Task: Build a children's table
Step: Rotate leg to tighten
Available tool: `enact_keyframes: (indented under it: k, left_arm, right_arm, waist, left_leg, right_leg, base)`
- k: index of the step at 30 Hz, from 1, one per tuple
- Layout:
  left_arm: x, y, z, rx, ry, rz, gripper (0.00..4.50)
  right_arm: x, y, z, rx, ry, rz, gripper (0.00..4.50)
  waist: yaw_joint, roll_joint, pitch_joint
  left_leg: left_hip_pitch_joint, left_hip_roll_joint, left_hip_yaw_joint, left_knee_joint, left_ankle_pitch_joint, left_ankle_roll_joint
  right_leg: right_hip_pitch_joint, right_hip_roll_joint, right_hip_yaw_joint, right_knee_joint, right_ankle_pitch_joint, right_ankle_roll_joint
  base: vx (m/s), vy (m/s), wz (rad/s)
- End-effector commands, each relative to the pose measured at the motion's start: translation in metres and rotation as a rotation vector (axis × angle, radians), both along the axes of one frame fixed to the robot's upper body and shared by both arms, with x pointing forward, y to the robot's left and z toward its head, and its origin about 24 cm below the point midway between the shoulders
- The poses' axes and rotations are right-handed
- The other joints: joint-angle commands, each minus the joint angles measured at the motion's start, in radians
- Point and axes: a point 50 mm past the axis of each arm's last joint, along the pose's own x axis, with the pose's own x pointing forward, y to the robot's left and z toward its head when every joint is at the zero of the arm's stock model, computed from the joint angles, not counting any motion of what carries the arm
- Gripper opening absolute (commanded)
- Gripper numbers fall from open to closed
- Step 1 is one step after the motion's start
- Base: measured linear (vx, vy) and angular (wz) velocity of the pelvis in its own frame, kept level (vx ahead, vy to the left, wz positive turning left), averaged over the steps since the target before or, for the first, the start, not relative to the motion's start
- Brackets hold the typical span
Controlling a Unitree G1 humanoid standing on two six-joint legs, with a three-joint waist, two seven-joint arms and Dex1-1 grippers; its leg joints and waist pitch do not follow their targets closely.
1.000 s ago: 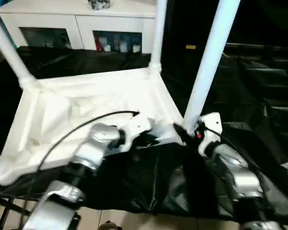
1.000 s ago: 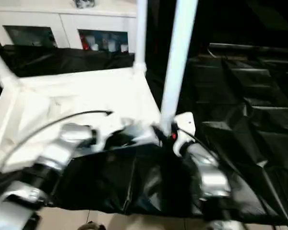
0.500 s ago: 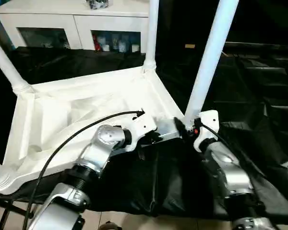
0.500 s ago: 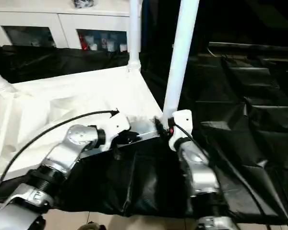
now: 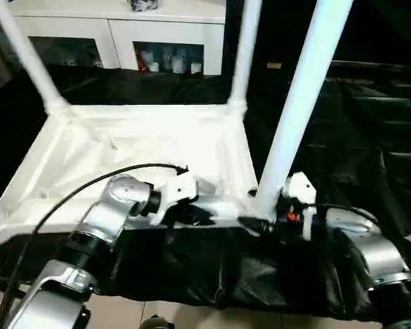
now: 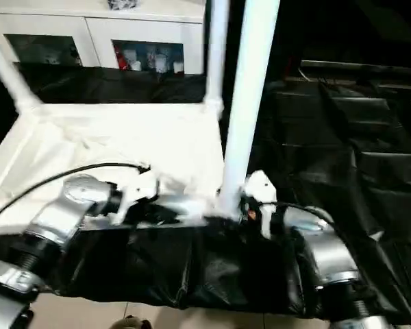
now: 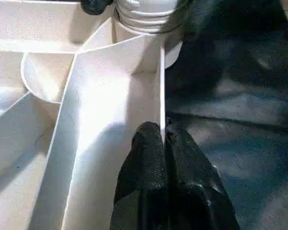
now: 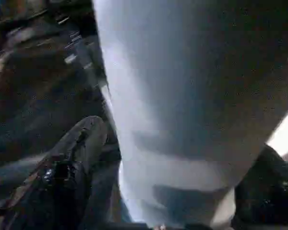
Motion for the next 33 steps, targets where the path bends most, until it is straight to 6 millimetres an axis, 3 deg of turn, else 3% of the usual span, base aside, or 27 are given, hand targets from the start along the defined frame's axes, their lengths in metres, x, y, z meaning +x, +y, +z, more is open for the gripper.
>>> enact_keyframes:
  k: [1, 4, 10, 16, 19, 21, 24, 25, 29, 30, 32, 33]
  left_arm:
    - [0.0, -0.013, 0.003, 0.002, 0.001, -0.08, 0.0]
    - [0.002, -0.01, 0.004, 0.02, -0.001, -0.097, 0.0]
    - [0.003, -0.006, 0.005, 0.024, -0.004, -0.097, 0.0]
    - [0.001, -0.006, 0.003, 0.011, 0.008, -0.088, 0.0]
    - [0.003, -0.008, -0.001, -0.004, -0.005, -0.004, 0.0]
    - [0.006, -0.011, -0.001, -0.027, -0.021, 0.058, 0.0]
    - [0.006, -0.022, -0.004, -0.05, -0.047, 0.135, 0.0]
    - [0.006, -0.022, -0.004, -0.05, -0.047, 0.135, 0.0]
    - [0.004, -0.035, -0.007, -0.066, -0.073, 0.187, 0.0]
    - [0.005, -0.048, -0.008, -0.088, -0.097, 0.251, 0.0]
    - [0.006, -0.054, -0.009, -0.099, -0.108, 0.275, 0.0]
    - [0.006, -0.061, -0.009, -0.114, -0.126, 0.308, 0.0]
  right_arm:
    - [-0.008, 0.022, 0.001, 0.02, 0.029, 0.166, 3.57]
    - [-0.009, 0.022, 0.002, 0.016, 0.046, 0.204, 3.28]
    - [-0.013, 0.026, 0.004, 0.035, 0.073, 0.238, 2.78]
    - [-0.018, 0.027, 0.001, 0.054, 0.082, 0.23, 2.64]
    - [-0.011, 0.027, -0.001, 0.101, 0.035, 0.041, 2.62]
    - [-0.006, 0.027, -0.004, 0.116, 0.017, -0.077, 2.62]
    - [0.004, 0.029, -0.013, 0.12, -0.012, -0.306, 2.61]
    - [0.004, 0.029, -0.013, 0.12, -0.012, -0.306, 2.61]
    - [0.013, 0.031, -0.02, 0.103, -0.027, -0.486, 2.61]
    - [0.02, 0.033, -0.023, 0.09, -0.039, -0.629, 2.61]
    - [0.023, 0.034, -0.025, 0.083, -0.046, -0.694, 2.61]
    - [0.027, 0.035, -0.026, 0.067, -0.057, -0.778, 2.61]
  waist:
    - [0.003, -0.009, -0.055]
    - [0.005, -0.013, -0.054]
    - [0.013, -0.009, -0.056]
    - [0.019, -0.008, -0.056]
    - [0.021, -0.005, -0.052]
    - [0.017, -0.006, -0.05]
    - [0.005, -0.006, -0.046]
    - [0.003, -0.007, -0.047]
    - [-0.01, -0.005, -0.049]
    - [-0.011, 0.001, -0.049]
    - [-0.015, -0.003, -0.049]
    - [-0.019, 0.002, -0.049]
  left_leg:
    - [0.006, 0.029, -0.003, -0.058, -0.162, 0.091]
    - [0.006, 0.03, -0.004, -0.059, -0.159, 0.087]
    - [0.008, 0.032, -0.004, -0.058, -0.156, 0.082]
    - [0.009, 0.032, -0.004, -0.059, -0.164, 0.074]
    - [0.011, 0.033, -0.004, -0.063, -0.19, 0.058]
    - [0.014, 0.032, -0.007, -0.069, -0.218, 0.035]
    - [0.011, 0.031, -0.01, -0.076, -0.242, 0.007]
    - [0.013, 0.031, -0.01, -0.076, -0.249, 0.003]
    - [0.009, 0.029, -0.01, -0.075, -0.229, 0.011]
    - [0.01, 0.03, -0.01, -0.074, -0.223, 0.01]
    - [0.011, 0.027, -0.009, -0.075, -0.232, 0.003]
    - [0.01, 0.028, -0.009, -0.075, -0.223, -0.003]
  right_leg:
    - [0.048, -0.058, 0.051, -0.067, -0.079, -0.243]
    - [0.049, -0.059, 0.051, -0.065, -0.072, -0.25]
    - [0.047, -0.061, 0.052, -0.064, -0.073, -0.251]
    - [0.047, -0.06, 0.052, -0.065, -0.072, -0.246]
    - [0.043, -0.062, 0.053, -0.069, -0.102, -0.242]
    - [0.043, -0.065, 0.053, -0.077, -0.171, -0.226]
    - [0.041, -0.067, 0.053, -0.085, -0.241, -0.201]
    - [0.041, -0.068, 0.053, -0.086, -0.252, -0.197]
    - [0.041, -0.063, 0.054, -0.085, -0.21, -0.19]
    - [0.04, -0.061, 0.054, -0.083, -0.193, -0.192]
    - [0.041, -0.061, 0.053, -0.086, -0.202, -0.193]
    - [0.038, -0.06, 0.055, -0.084, -0.185, -0.194]
  base:
    - [0.0, 0.0, 0.0]
    - [0.0, 0.0, 0.0]
    - [0.0, 0.0, 0.0]
    - [0.0, 0.0, 0.0]
    - [0.0, 0.0, 0.0]
    - [0.0, 0.0, 0.0]
    - [0.0, 0.0, 0.0]
    - [0.0, 0.0, 0.0]
    - [0.0, 0.0, 0.0]
    - [0.0, 0.0, 0.0]
    - [0.0, 0.0, 0.0]
    - [0.0, 0.0, 0.0]
